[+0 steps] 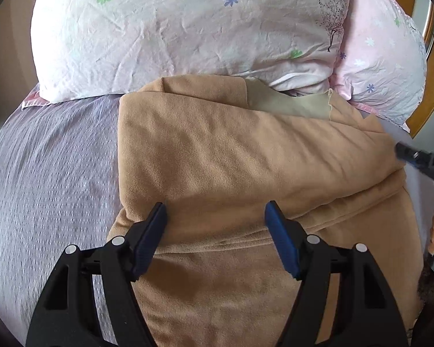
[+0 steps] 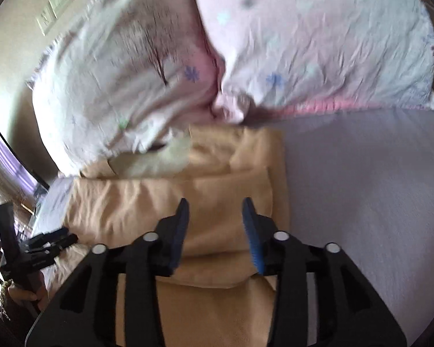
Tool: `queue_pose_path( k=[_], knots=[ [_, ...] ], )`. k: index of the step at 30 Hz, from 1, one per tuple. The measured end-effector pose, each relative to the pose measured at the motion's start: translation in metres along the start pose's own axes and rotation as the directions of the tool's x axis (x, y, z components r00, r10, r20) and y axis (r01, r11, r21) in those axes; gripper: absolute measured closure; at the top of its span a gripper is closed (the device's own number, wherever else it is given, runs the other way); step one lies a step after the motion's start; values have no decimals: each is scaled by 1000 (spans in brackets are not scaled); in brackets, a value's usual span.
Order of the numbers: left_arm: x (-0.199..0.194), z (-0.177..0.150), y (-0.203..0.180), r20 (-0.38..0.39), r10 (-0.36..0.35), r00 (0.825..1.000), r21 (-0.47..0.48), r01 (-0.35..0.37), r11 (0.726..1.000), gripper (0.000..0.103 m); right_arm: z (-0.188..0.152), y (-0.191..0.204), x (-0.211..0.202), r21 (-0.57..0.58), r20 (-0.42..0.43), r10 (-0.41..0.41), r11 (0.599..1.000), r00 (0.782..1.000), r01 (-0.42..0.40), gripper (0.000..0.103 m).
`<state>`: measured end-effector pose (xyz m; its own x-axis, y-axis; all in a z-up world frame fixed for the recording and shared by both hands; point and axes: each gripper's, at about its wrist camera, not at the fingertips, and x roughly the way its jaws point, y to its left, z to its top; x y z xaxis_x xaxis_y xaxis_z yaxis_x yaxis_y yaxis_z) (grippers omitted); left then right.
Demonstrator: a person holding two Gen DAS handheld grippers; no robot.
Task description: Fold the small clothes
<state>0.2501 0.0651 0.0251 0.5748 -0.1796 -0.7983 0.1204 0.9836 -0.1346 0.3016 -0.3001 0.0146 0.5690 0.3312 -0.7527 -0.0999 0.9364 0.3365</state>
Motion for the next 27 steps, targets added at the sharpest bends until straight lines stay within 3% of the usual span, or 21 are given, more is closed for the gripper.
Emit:
queue_pose_path(
  k=[1,3,5,8,10,13,15,18,21,24,27],
  knots=[
    [-8,-3,2,9,-23,1000,-13,23,1000,32,-3,-3,14,11,-64,-13,1000,998,14,59],
    [-37,-15,6,46,-92,995,-21,93,995,32,-11,-2,-8,-7,-11,-2,1000,1000,2,58],
    [-72,-35,12,84,-190,978,-15,192,981,30,-22,-1,-40,-8,23,90,996,996,-90,53],
    [-129,-79,29,149,-267,952,3,269,963,3,-60,6,-102,-91,80,264,962,961,-257,29],
    [-164,-116,44,195,-298,935,13,301,954,2,-100,6,-145,-178,79,352,925,933,-334,17],
    [-193,-169,70,217,-382,898,-54,402,914,2,-164,-7,-185,-216,32,462,869,886,-445,13],
    [-200,-203,88,216,-425,879,-114,455,883,2,-208,-24,-202,-186,-9,498,851,867,-491,13],
    [-197,-244,105,178,-422,889,-184,452,873,3,-258,-60,-212,-65,-40,464,882,885,-466,13],
    [-183,-263,104,129,-467,875,-206,484,850,3,-280,-86,-204,51,-44,445,895,894,-443,13],
    [-160,-267,87,53,-473,879,-192,474,859,3,-282,-91,-181,100,-54,491,869,870,-484,14],
    [-135,-266,71,-12,-494,870,-197,482,854,6,-277,-85,-150,116,-87,543,838,835,-533,26]
  ],
)
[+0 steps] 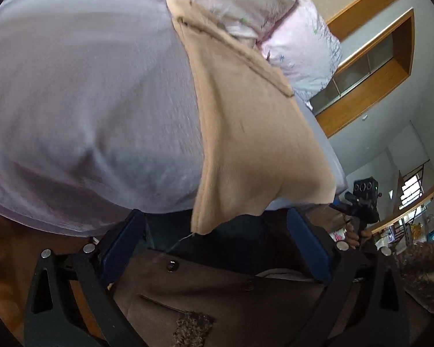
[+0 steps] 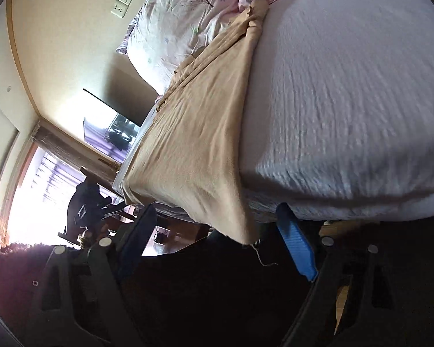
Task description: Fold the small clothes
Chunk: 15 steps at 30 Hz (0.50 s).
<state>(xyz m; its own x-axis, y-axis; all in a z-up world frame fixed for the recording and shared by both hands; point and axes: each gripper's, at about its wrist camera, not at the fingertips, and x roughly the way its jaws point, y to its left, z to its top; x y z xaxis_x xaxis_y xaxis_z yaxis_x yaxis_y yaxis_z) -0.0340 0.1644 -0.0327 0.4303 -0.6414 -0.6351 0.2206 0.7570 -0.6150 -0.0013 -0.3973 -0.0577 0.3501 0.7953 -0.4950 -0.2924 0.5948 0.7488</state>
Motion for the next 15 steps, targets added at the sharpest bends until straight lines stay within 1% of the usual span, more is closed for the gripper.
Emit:
queue_pose_path(
  k=[1,2,3,4,5,6,7,8,9,11,13,15],
  knots=[
    [8,1,-1,-15,-1,1000,-5,1,1000,13,1,-1,8,4,-13,16,1000,1000,-16,33],
    [15,3,0,-26,-4,1000,-16,3,1000,17,4,-2,15,7,-22,31,1000,999,-30,37],
    [22,5,1,-34,-12,999,-38,11,999,25,6,-4,22,10,-31,46,999,998,-46,48],
    [27,7,4,-34,-25,999,-63,23,998,31,7,-4,26,11,-34,57,998,998,-56,65],
    [30,7,7,-25,-47,999,-95,45,994,36,7,-4,29,12,-36,73,997,997,-72,74],
    [30,6,10,-16,-76,997,-125,73,989,48,6,-4,30,12,-33,89,996,995,-89,82],
    [31,7,14,-9,-119,993,-157,116,981,55,5,-3,31,5,-32,83,997,996,-82,88],
    [32,6,16,-6,-170,985,-185,166,969,71,3,-3,30,-1,-33,84,996,996,-84,95],
    [31,5,16,1,-215,977,-208,211,955,87,2,0,27,-9,-29,105,994,994,-106,97],
    [25,7,8,-1,-218,976,-213,213,954,90,2,9,18,-35,-8,127,991,992,-127,97],
    [16,14,-3,9,-255,967,-205,251,946,92,10,23,8,-78,21,157,985,987,-155,97],
    [2,30,-17,52,-281,958,-162,286,944,92,26,38,-2,-125,54,184,976,981,-176,97]
  ],
)
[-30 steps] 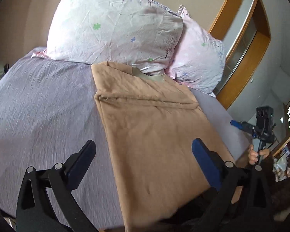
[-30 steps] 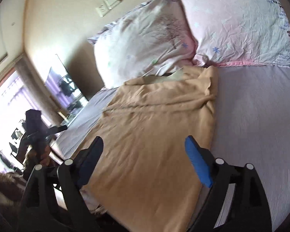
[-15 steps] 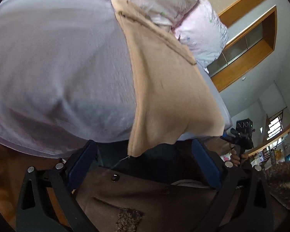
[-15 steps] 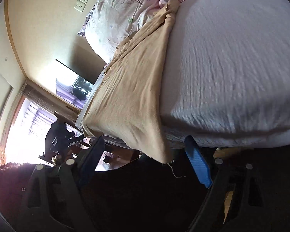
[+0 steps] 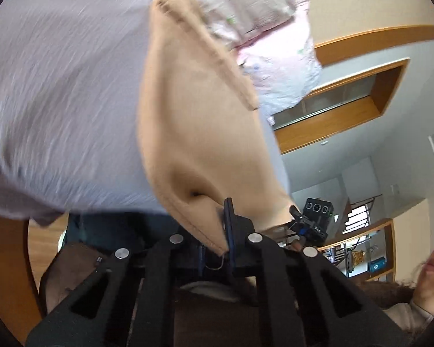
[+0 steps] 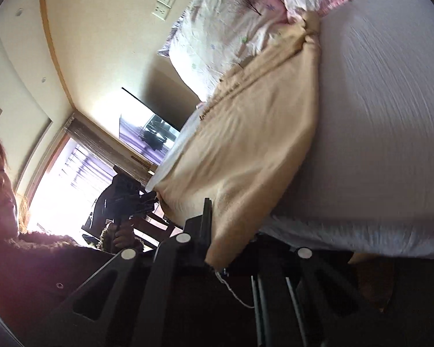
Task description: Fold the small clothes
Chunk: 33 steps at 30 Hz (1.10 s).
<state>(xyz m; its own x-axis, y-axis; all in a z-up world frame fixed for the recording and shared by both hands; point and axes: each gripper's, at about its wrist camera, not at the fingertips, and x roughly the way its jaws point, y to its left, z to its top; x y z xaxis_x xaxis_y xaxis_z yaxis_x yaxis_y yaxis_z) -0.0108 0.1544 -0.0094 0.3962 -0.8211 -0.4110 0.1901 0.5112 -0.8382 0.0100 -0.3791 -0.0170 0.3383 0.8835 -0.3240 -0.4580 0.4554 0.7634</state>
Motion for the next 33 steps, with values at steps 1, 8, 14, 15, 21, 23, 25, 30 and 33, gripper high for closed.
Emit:
queue_pose_path(
  k=[1,8,14,15,21,23,25,30,33],
  knots=[
    [-3,9,-8,18,-11,1000,19,11,1000,92,14,8,-2,-29,23,8,1000,1000,-8,97],
    [1,148,-35,239,75,968,69,-94,993,94,159,24,39,-112,191,-10,993,982,32,97],
    [46,244,23,231,170,958,-109,-148,983,97,258,-53,129,138,186,-270,959,945,247,97],
    [47,242,27,206,135,969,-111,-114,987,97,261,-66,135,176,173,-275,953,946,245,97],
    [14,213,21,149,201,968,30,-208,978,74,254,-73,132,153,186,-221,969,957,194,97],
    [15,212,26,125,245,961,27,-250,968,54,255,-74,133,144,196,-204,974,959,177,97],
    [28,216,31,84,262,961,36,-266,963,54,255,-74,137,135,195,-200,975,960,175,97],
    [66,225,29,22,277,961,75,-278,958,54,251,-82,139,160,196,-192,974,962,162,97],
    [82,226,31,-20,330,944,78,-328,942,65,249,-85,137,176,200,-191,972,961,156,97]
  ],
)
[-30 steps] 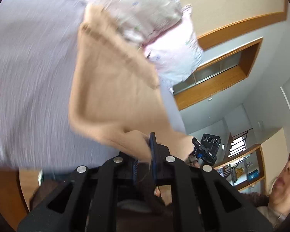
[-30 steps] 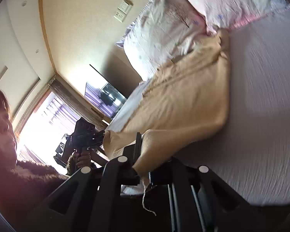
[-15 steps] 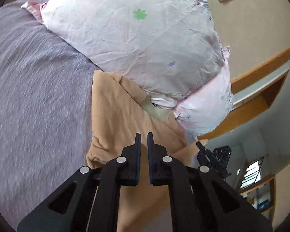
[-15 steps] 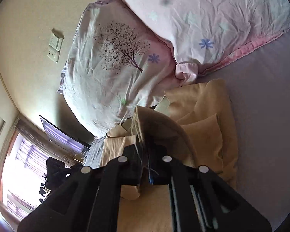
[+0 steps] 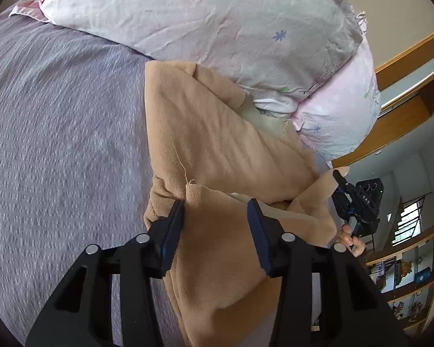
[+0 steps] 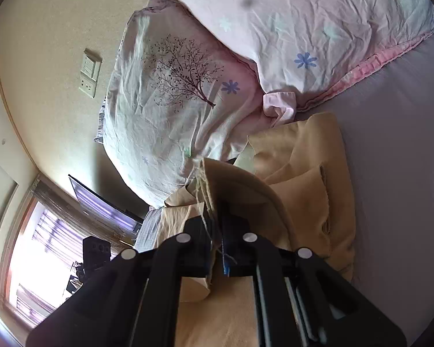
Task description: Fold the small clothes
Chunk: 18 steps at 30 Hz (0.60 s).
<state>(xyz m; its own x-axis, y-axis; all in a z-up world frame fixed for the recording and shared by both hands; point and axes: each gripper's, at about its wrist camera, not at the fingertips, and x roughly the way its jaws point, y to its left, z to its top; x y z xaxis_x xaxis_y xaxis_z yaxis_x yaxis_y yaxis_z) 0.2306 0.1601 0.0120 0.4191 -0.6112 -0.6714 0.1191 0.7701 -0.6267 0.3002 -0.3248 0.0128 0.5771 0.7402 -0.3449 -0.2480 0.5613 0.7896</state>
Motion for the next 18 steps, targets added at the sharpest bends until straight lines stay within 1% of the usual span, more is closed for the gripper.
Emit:
queue_pose_path(
  k=[1,2,3,5,7,8,10,12,14,16,18],
  knots=[
    [1,-1,-2,-5,24,1000,11,-24,1000,76,0,1,-1,-2,-1,0,1000,1000,0,97],
    [1,-3,-3,-6,47,999,23,-47,999,84,0,1,-1,-8,-1,-2,1000,1000,2,97],
    [-1,-5,-4,-6,64,998,25,-64,998,96,0,2,-1,-13,-2,-2,1000,1000,2,97],
    [-3,-7,-5,-4,69,998,23,-69,997,97,1,5,-1,-21,-1,2,1000,1000,-2,97],
    [-9,-9,-11,27,101,995,49,-102,994,98,1,8,-2,-25,5,-1,1000,1000,1,97],
    [-13,-8,-14,47,101,994,54,-103,993,98,2,10,-3,-27,9,-1,1000,1000,1,97],
    [-25,-1,-22,99,73,992,62,-80,995,98,6,18,-10,-43,27,6,999,1000,-5,97],
    [-36,14,-31,154,66,986,80,-79,994,98,15,28,-19,-60,63,17,998,998,-13,97],
    [-40,35,-35,219,82,972,77,-101,992,98,28,33,-21,-65,96,-1,998,995,7,97],
    [-31,63,-36,287,136,948,59,-159,985,98,46,26,-13,-28,115,-52,998,992,55,97],
    [-9,87,-26,306,207,929,22,-224,974,98,61,9,4,28,110,-114,993,987,112,97]
  ],
)
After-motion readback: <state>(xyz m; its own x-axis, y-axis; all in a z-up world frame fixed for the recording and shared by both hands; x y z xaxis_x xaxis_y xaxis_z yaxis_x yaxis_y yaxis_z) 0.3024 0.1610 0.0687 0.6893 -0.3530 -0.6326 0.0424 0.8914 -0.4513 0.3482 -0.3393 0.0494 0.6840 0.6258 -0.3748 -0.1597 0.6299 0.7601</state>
